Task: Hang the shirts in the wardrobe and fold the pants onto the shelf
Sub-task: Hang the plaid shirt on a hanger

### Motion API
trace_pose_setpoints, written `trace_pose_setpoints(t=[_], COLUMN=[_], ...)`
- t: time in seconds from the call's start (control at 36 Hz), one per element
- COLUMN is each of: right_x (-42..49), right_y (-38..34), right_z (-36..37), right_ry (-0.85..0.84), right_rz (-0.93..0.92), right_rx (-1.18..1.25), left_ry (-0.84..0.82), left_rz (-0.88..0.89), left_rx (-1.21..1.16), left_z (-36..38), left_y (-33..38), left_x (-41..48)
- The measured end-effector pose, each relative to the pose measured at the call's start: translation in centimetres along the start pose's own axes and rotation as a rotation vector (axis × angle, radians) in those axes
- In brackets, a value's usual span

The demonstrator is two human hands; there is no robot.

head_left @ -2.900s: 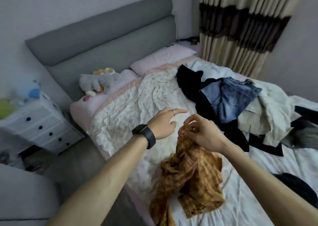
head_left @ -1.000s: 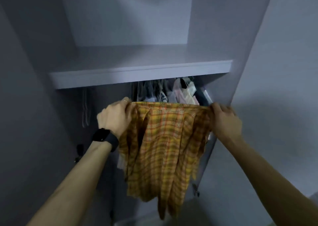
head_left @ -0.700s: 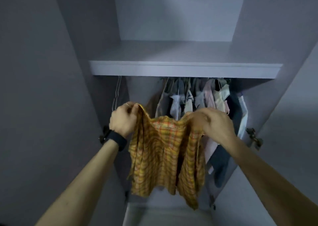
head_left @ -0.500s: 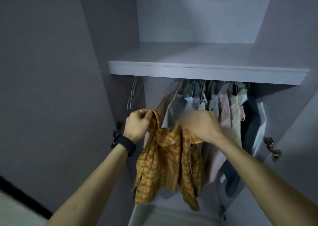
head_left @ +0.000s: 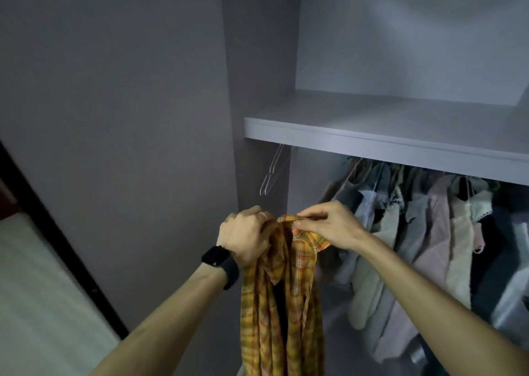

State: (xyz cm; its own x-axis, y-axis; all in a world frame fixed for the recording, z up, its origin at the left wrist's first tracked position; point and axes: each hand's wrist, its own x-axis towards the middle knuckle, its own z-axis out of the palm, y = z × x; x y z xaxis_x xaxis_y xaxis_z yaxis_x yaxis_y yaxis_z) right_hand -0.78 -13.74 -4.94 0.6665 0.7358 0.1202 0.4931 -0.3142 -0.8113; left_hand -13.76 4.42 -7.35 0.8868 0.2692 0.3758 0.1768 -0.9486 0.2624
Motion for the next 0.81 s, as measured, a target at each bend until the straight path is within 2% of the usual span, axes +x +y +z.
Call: trace_pose_setpoints(t=[0.08, 0.14, 0.25, 0.42, 0.5, 0.61, 0.81], right_x=[1.8, 3.7, 9.5, 19.0, 23.2, 27.1, 28.7], right_y=[0.1, 0.5, 2.6, 6.4, 7.7, 9.3, 10.2], right_z=[1.0, 1.8, 4.1, 8.5, 10.8, 13.3, 14.6], right_ry=[-0.088, -0.085, 0.051, 0.224, 0.316, 0.42, 0.484], right_rz=[0.009, 0.072, 0.214, 0.304, 0.299, 0.319, 0.36], right_rx=[0.079, 0.13, 0.16, 0.078, 0.07, 0.059, -0.046], left_ry=[0.073, 0.094, 0.029, -0.095, -0.093, -0.028, 0.063], left_rz=[-0.011, 0.001, 0.001, 0.056, 0.1, 0.134, 0.153], left_rx=[0.147, 0.283, 0.482, 0.825, 0.998, 1.097, 1.159], left_z=[-1.1, -1.5, -1.4, 1.8, 3.2, 4.3, 4.9], left_y=[-2.0, -3.5, -6.1, -9.8, -11.4, -12.6, -13.2], left_x=[0.9, 1.5, 2.9, 4.8, 5.7, 5.7, 5.6])
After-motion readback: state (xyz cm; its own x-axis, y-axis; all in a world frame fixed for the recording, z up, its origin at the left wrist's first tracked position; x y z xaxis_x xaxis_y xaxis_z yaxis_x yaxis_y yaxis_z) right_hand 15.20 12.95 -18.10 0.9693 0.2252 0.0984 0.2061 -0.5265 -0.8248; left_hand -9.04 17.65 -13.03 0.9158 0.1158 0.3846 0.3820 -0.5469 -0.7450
